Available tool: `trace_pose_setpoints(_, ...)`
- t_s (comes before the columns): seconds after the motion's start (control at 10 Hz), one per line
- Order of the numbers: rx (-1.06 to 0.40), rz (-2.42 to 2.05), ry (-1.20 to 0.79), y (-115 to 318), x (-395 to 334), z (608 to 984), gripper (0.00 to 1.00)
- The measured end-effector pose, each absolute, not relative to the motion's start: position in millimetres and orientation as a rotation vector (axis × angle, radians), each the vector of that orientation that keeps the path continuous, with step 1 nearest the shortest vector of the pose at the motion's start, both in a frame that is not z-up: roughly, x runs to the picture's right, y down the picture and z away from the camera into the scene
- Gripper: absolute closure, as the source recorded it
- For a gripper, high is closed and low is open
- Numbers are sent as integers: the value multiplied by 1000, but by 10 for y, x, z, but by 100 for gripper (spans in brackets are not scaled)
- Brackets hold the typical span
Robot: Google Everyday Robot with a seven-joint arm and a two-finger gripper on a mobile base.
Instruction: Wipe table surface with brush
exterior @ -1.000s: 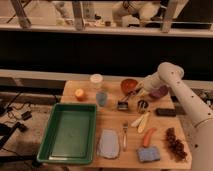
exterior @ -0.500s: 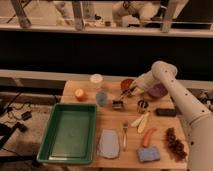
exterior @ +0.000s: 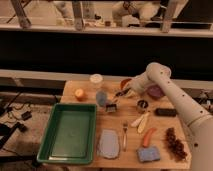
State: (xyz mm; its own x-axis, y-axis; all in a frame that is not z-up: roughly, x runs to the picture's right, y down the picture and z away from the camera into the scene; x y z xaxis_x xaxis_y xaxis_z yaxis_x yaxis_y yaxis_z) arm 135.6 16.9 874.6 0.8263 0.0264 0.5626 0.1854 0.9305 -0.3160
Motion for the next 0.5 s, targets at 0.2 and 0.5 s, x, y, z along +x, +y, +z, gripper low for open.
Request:
trace_pose_setpoints(0.2,-380,-88,-606,269,1392,8648,100)
trace_pose_setpoints(0.5,-397,-91,-606,423,1446,8535,100)
